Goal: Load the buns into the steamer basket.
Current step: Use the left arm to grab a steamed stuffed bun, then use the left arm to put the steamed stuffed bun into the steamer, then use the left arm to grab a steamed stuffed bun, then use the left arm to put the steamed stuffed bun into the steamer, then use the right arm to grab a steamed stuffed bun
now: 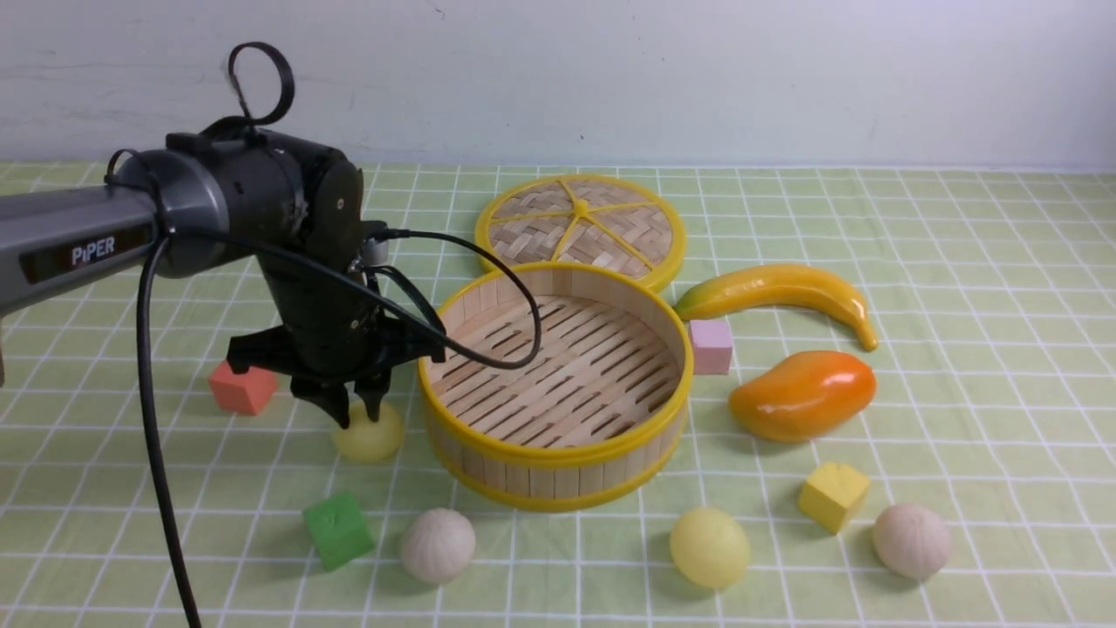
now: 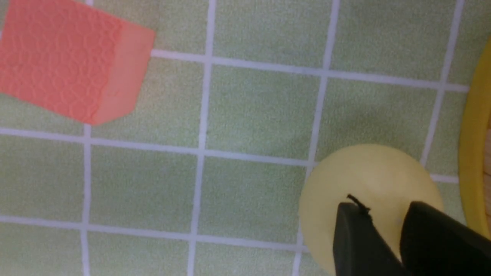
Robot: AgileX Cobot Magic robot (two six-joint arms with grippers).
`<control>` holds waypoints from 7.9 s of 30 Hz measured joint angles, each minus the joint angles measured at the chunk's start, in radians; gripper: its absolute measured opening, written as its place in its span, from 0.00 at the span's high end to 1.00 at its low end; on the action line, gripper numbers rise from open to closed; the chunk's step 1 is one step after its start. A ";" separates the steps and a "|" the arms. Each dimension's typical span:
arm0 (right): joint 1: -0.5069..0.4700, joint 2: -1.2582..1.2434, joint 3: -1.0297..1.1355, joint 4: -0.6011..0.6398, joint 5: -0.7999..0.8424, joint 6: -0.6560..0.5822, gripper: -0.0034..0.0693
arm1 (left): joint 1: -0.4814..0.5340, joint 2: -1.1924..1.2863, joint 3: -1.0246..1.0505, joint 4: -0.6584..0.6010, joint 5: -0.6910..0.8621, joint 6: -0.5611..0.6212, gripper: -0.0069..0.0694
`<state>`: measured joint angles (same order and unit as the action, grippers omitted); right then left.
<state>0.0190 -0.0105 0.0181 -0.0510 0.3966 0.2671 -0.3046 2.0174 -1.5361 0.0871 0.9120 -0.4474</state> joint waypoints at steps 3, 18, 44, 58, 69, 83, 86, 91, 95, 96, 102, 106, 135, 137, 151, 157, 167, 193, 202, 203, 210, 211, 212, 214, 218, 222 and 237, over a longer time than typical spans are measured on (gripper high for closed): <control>0.000 0.000 0.000 0.000 0.000 0.000 0.62 | 0.000 0.001 0.000 0.000 0.020 0.005 0.86; 0.000 0.000 0.000 0.000 0.000 0.000 0.62 | 0.000 -0.070 0.000 -0.013 0.059 0.096 0.93; 0.000 0.000 0.000 0.000 0.000 0.000 0.62 | 0.000 -0.035 0.000 -0.047 0.105 0.138 0.50; 0.000 0.000 0.000 0.000 0.000 0.000 0.62 | 0.000 0.027 -0.002 -0.034 0.103 0.169 0.85; 0.000 0.000 0.000 0.000 0.000 0.000 0.62 | -0.001 -0.039 -0.003 -0.014 0.136 0.184 0.93; 0.000 0.000 0.000 0.000 0.000 0.000 0.62 | -0.003 -0.111 -0.126 -0.403 -0.015 0.363 0.92; 0.000 0.000 0.000 0.000 0.000 0.000 0.62 | -0.003 -0.066 -0.128 -0.443 -0.052 0.395 0.92; 0.000 0.000 0.000 0.000 0.000 0.000 0.62 | -0.003 0.004 -0.128 -0.446 -0.072 0.398 0.88; 0.000 0.000 0.000 0.000 0.000 0.000 0.62 | -0.003 0.018 -0.128 -0.446 -0.074 0.396 0.74; 0.000 0.000 0.000 0.000 0.000 0.000 0.62 | -0.003 0.018 -0.128 -0.446 -0.073 0.395 0.68; 0.000 0.000 0.000 0.000 0.000 0.000 0.62 | -0.003 0.015 -0.136 -0.445 -0.002 0.410 0.34; 0.000 0.000 0.000 0.000 0.000 0.000 0.62 | 0.001 -0.006 -0.177 -0.408 0.128 0.447 0.25; 0.000 0.000 0.000 0.000 0.000 0.000 0.62 | -0.199 -0.230 0.247 -0.158 0.056 0.210 0.25; 0.000 0.000 0.000 0.000 0.000 0.000 0.62 | -0.199 -0.217 0.248 -0.143 0.033 0.209 0.27; 0.000 0.000 0.000 0.000 0.000 0.000 0.62 | -0.199 -0.153 0.248 -0.139 -0.010 0.206 0.62; 0.000 0.000 0.000 0.000 0.000 0.000 0.62 | -0.199 -0.152 0.248 -0.139 -0.010 0.206 0.64; 0.000 0.000 0.000 0.000 0.000 0.000 0.62 | -0.199 -0.152 0.248 -0.139 -0.010 0.204 0.90; 0.000 0.000 0.000 0.000 0.000 0.000 0.62 | -0.199 -0.104 -0.201 -0.231 0.180 0.217 0.93; 0.000 0.000 0.000 0.000 0.000 0.000 0.62 | -0.199 0.061 -0.280 -0.219 0.184 0.222 0.92; 0.000 0.000 0.000 0.000 0.000 0.000 0.62 | -0.199 0.066 -0.280 -0.218 0.182 0.222 0.91; 0.000 0.000 0.000 0.000 0.000 0.000 0.62 | -0.199 0.070 -0.283 -0.217 0.169 0.208 0.82; 0.000 0.000 0.000 0.000 0.000 0.000 0.62 | -0.199 0.070 -0.283 -0.217 0.170 0.208 0.82; 0.000 0.000 0.000 0.000 0.000 0.000 0.62 | -0.199 0.071 -0.283 -0.217 0.176 0.206 0.76; 0.000 0.000 0.000 0.000 0.000 0.000 0.62 | -0.199 0.071 -0.283 -0.217 0.181 0.206 0.66; 0.000 0.000 0.000 0.000 0.000 0.000 0.62 | -0.199 0.071 -0.283 -0.217 0.182 0.205 0.48; 0.000 0.000 0.000 0.000 0.000 0.000 0.62 | -0.198 0.063 -0.290 -0.215 0.225 0.209 0.28; 0.000 0.000 0.000 0.000 0.000 0.000 0.62 | -0.160 -0.435 -0.288 -0.145 0.323 0.248 0.60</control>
<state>0.0190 -0.0105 0.0181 -0.0506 0.3966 0.2671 -0.4651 1.5823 -1.8242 -0.0577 1.2352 -0.1993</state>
